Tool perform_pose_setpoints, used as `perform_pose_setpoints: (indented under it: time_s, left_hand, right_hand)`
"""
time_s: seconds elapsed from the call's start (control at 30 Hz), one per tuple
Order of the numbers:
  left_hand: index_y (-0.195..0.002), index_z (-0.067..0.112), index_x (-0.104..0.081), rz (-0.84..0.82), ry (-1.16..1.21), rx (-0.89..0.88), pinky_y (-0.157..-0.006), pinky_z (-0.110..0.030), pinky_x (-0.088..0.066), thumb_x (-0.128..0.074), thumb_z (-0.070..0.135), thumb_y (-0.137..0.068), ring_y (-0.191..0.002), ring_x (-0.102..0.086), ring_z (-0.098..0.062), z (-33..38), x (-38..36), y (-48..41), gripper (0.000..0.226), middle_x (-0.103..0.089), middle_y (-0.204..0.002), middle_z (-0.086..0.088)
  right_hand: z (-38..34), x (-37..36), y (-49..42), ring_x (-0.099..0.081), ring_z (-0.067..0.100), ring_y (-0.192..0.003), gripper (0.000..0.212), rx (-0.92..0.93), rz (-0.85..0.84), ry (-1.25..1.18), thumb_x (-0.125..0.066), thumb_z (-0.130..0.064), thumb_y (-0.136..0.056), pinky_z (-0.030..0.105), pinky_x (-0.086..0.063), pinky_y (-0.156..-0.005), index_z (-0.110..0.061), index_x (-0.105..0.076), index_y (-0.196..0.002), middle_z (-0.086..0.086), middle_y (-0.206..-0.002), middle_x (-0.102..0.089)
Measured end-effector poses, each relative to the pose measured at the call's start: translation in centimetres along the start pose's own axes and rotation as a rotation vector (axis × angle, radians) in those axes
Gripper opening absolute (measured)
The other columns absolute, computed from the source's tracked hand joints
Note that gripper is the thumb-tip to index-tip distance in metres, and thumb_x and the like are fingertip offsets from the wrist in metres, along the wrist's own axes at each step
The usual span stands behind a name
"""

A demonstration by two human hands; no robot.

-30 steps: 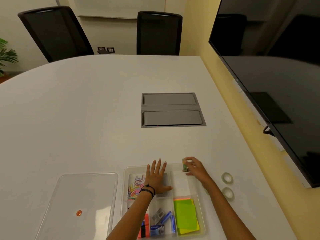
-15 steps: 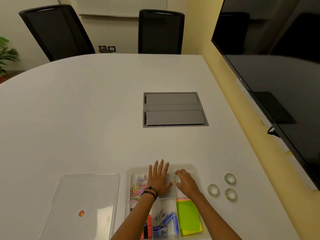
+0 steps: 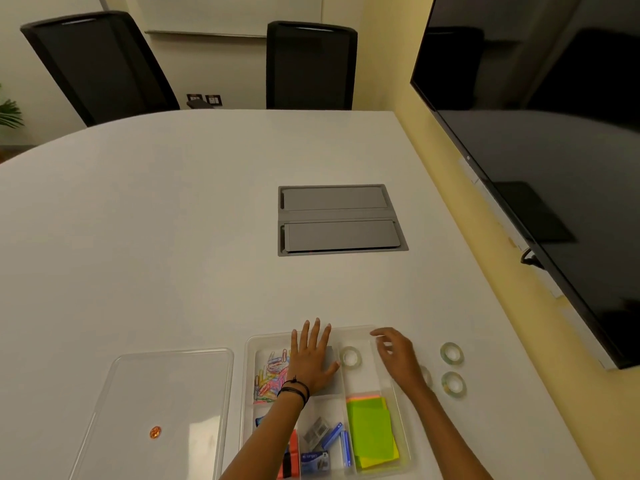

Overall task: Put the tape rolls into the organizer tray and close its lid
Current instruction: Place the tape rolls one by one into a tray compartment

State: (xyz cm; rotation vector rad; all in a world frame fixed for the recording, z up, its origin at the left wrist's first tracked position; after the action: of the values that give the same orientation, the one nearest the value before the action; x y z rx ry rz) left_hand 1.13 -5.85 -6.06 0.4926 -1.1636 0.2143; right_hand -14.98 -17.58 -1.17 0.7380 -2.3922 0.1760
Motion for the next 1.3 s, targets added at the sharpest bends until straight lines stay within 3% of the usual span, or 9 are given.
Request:
perform_pose_setpoints:
  time_s: [0.1, 0.23, 0.4, 0.5, 0.67, 0.8, 0.97, 1.1, 1.3]
  left_hand:
    - [-0.147, 0.021, 0.003, 0.031, -0.027, -0.026, -0.109, -0.046, 0.002, -0.032, 0.066, -0.073, -0.143, 0.013, -0.025, 0.0, -0.4, 0.0, 0.094, -0.022, -0.150, -0.008]
    - [-0.143, 0.023, -0.025, -0.029, -0.029, 0.009, -0.108, -0.046, -0.001, -0.031, 0.067, -0.071, -0.130, -0.027, -0.029, 0.6, 0.0, 0.2, 0.084, -0.054, -0.133, -0.013]
    - [-0.140, 0.021, -0.030, -0.052, -0.049, -0.039, -0.105, -0.050, -0.020, -0.032, 0.063, -0.070, -0.124, -0.044, -0.029, 1.2, 0.0, 0.4, 0.082, -0.057, -0.129, -0.010]
    - [-0.130, 0.016, -0.040, -0.077, -0.068, -0.018, -0.091, -0.051, -0.046, -0.029, 0.063, -0.069, -0.114, -0.058, -0.027, 1.5, 0.4, 0.7, 0.078, -0.058, -0.129, -0.009]
    - [-0.148, 0.019, 0.004, -0.132, -0.145, -0.088, -0.114, -0.049, 0.007, -0.017, 0.065, -0.081, -0.144, 0.006, -0.026, 1.5, 1.5, 1.2, 0.084, 0.008, -0.156, -0.009]
    - [-0.148, 0.020, 0.007, -0.105, -0.141, -0.103, -0.114, -0.047, 0.009, -0.036, 0.053, -0.091, -0.144, 0.010, -0.023, 1.5, 1.8, 1.3, 0.078, 0.010, -0.156, -0.007]
    - [-0.148, 0.022, 0.005, -0.098, -0.085, -0.105, -0.114, -0.045, 0.009, -0.027, 0.060, -0.085, -0.144, 0.009, -0.021, 1.2, 1.8, 1.2, 0.080, 0.008, -0.157, -0.005]
    - [-0.147, 0.021, 0.008, -0.116, -0.090, -0.112, -0.114, -0.046, 0.010, -0.012, 0.070, -0.073, -0.144, 0.010, -0.023, 1.2, 1.6, 1.2, 0.092, 0.010, -0.156, -0.006]
    - [-0.147, 0.018, 0.011, -0.141, -0.104, -0.120, -0.113, -0.048, 0.011, 0.005, 0.072, -0.052, -0.143, 0.012, -0.025, 1.3, 1.7, 1.1, 0.108, 0.014, -0.155, -0.008]
  right_hand:
    - [2.3, 2.6, 0.7, -0.061, 0.023, -0.086, 0.021, -0.054, 0.095, 0.008, -0.051, 0.006, -0.085, 0.008, -0.046, -0.064, -0.009, -0.064, -0.092, 0.004, -0.095, -0.063]
    - [6.0, 4.2, 2.2, -0.058, 0.029, -0.100, 0.021, -0.172, 0.092, 0.067, -0.054, 0.012, -0.080, 0.028, -0.041, -0.081, 0.000, -0.062, -0.096, 0.005, -0.097, -0.057]
    - [8.5, 4.2, 4.2, -0.055, 0.033, -0.107, 0.032, -0.209, -0.037, 0.169, -0.061, 0.010, -0.075, 0.028, -0.036, -0.091, 0.002, -0.059, -0.107, 0.020, -0.110, -0.058]
    - [8.7, 3.7, 5.0, -0.054, 0.034, -0.107, 0.034, -0.210, -0.079, 0.197, -0.060, 0.009, -0.076, 0.028, -0.036, -0.090, -0.001, -0.060, -0.108, 0.020, -0.112, -0.056]
    - [8.8, 2.9, 5.9, -0.047, 0.029, -0.118, 0.043, -0.195, -0.142, 0.247, -0.058, 0.006, -0.078, 0.028, -0.039, -0.095, -0.010, -0.055, -0.118, 0.014, -0.124, -0.049]
    - [8.4, 2.3, 6.4, -0.038, 0.026, -0.127, 0.056, -0.187, -0.180, 0.312, -0.056, 0.004, -0.080, 0.035, -0.040, -0.100, -0.019, -0.045, -0.130, 0.013, -0.134, -0.040]
    - [8.3, 1.6, 6.8, -0.047, 0.026, -0.116, 0.054, -0.179, -0.126, 0.411, -0.051, 0.010, -0.078, 0.025, -0.045, -0.085, -0.017, -0.051, -0.125, 0.011, -0.123, -0.046]
    - [8.3, 2.1, 6.5, -0.052, 0.029, -0.106, 0.050, -0.295, -0.084, 0.514, -0.056, -0.004, -0.081, 0.034, -0.051, -0.075, -0.015, -0.043, -0.128, 0.014, -0.117, -0.047]
    - [5.2, 2.7, 4.4, -0.057, 0.033, -0.096, 0.048, -0.413, 0.032, 0.156, -0.065, -0.021, -0.080, 0.029, -0.040, -0.071, -0.018, -0.045, -0.124, 0.018, -0.114, -0.050]
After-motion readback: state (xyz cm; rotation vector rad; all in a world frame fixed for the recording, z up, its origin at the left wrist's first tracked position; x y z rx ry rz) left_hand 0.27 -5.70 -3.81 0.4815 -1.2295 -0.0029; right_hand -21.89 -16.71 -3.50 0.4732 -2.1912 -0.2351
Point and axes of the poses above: each hand's wrist, its own y-axis away from the middle knuckle, its own x-axis out of the back of the hand, z = x × y, the point moved 2 cm from there along -y, towards the middle knuckle
